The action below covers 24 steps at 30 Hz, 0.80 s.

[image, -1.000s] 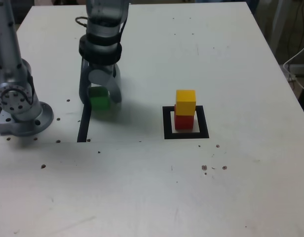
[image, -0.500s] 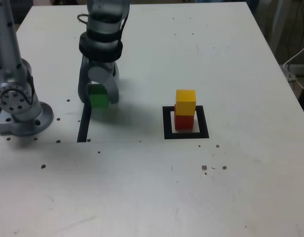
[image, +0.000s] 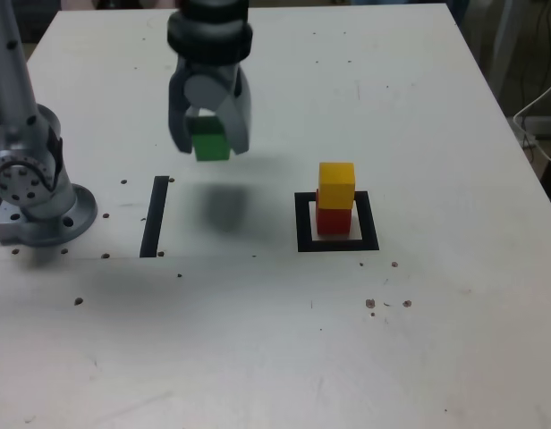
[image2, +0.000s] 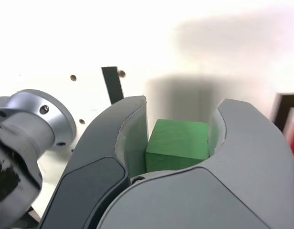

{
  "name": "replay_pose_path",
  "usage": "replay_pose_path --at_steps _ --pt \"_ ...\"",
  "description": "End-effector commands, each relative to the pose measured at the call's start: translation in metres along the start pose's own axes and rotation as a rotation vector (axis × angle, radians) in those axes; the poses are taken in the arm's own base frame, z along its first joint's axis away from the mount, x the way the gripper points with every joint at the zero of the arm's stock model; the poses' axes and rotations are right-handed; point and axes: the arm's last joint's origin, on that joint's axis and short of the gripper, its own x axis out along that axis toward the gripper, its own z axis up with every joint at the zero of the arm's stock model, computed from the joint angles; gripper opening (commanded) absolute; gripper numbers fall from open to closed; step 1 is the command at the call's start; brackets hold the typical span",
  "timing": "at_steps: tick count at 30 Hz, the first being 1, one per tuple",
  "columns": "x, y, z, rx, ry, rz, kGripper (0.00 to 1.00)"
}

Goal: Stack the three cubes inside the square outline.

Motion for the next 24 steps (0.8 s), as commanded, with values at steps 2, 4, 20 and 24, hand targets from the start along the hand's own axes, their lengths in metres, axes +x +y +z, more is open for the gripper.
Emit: replay_pose_path --at_steps 2,4,20,24 --pt "-0.017 -0.002 0.012 0.01 -0.014 0.008 0.15" --pt "-0.027 -0.005 0.021 0.01 -0.032 0.02 0.15" --pt "-0.079 -0.022 0.074 0.009 -0.097 0.064 0.14" --pt "-0.08 -0.039 0.092 0.022 -0.098 0.078 0.13"
